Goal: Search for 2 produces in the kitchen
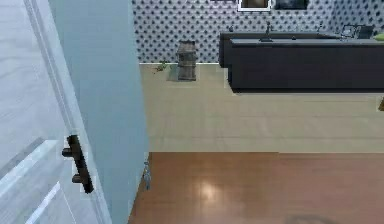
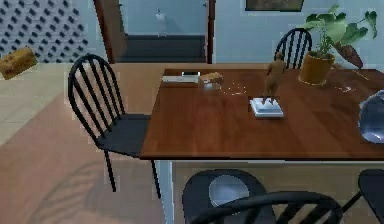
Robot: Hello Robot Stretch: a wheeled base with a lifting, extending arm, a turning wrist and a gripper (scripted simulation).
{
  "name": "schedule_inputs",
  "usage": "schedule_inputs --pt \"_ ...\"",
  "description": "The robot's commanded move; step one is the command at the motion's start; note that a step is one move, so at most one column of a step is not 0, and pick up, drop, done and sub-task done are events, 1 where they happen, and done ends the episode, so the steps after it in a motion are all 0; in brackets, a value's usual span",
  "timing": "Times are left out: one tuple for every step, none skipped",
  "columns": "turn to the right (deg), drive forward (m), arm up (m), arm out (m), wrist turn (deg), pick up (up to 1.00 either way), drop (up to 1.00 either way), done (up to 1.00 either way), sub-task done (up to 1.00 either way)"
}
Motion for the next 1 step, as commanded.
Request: schedule_inputs --pt "39.0 0.0 0.0 0.0 0.0 0.0 0.0 0.0 0.0"
